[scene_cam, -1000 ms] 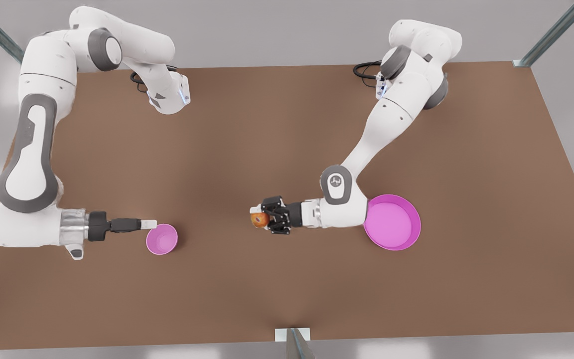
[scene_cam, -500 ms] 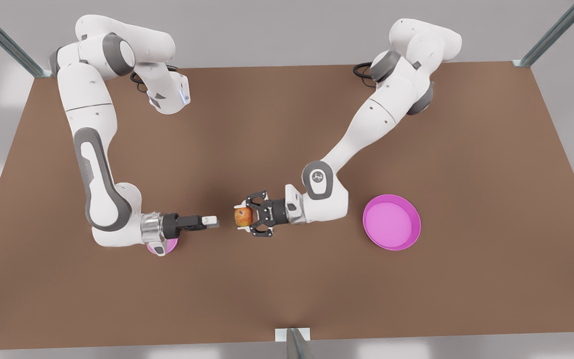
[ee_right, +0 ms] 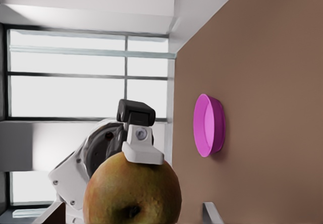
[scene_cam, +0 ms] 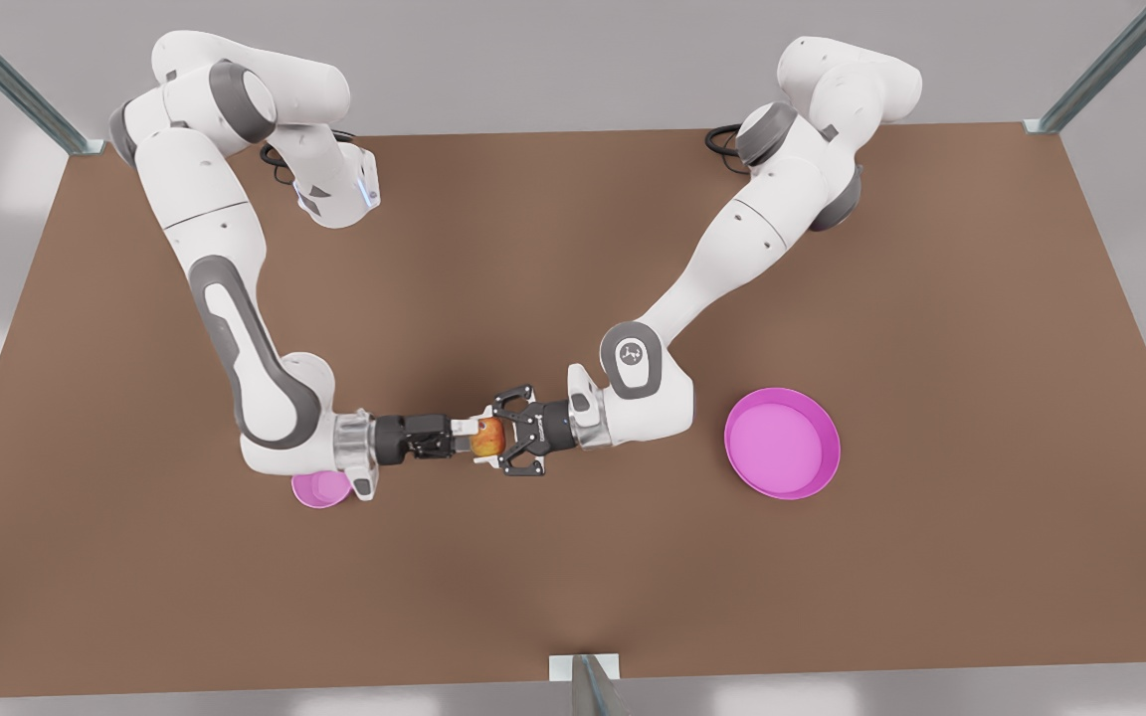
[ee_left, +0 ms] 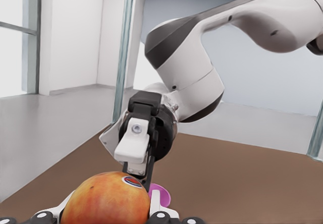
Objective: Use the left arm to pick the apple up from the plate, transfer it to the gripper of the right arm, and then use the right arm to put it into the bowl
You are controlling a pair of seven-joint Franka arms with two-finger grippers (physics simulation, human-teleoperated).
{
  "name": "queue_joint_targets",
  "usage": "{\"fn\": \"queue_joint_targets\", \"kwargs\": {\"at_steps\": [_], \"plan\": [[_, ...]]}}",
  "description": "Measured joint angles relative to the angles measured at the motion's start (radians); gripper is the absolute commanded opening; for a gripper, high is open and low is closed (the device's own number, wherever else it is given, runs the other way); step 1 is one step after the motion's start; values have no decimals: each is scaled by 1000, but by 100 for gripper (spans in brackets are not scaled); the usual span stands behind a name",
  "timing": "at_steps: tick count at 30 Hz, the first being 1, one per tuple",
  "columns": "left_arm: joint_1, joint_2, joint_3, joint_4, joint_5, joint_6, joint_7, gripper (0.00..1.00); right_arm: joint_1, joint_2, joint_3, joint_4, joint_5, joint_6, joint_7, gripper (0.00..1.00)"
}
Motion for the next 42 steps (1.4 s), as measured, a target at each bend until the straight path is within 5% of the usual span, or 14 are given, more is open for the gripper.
{"fn": "queue_joint_targets", "kwargs": {"at_steps": [10,13,15,16,17,18,30,38,42], "plan": [[-6,0,3,0,0,9,94,70,13,0,54,-6,30,95,-87,93],[-6,0,4,0,0,11,113,71,14,0,67,-8,33,118,-106,63],[-5,0,5,0,0,11,124,71,13,0,69,-8,35,128,-119,56],[-5,0,5,0,0,12,129,78,13,0,70,-8,36,132,-125,55],[-5,0,5,0,1,11,134,97,12,0,70,-8,36,135,-131,55],[-5,1,5,0,0,11,138,100,12,0,70,-8,37,138,-136,55],[109,-23,28,-14,122,-10,105,100,-199,-6,68,-56,-119,102,-200,55],[612,-448,71,-19,1264,-675,-456,100,-323,-11,44,-45,-555,72,-218,56],[367,-911,518,-449,1348,-806,-722,100,-335,-7,25,-15,-722,70,-225,58]]}}
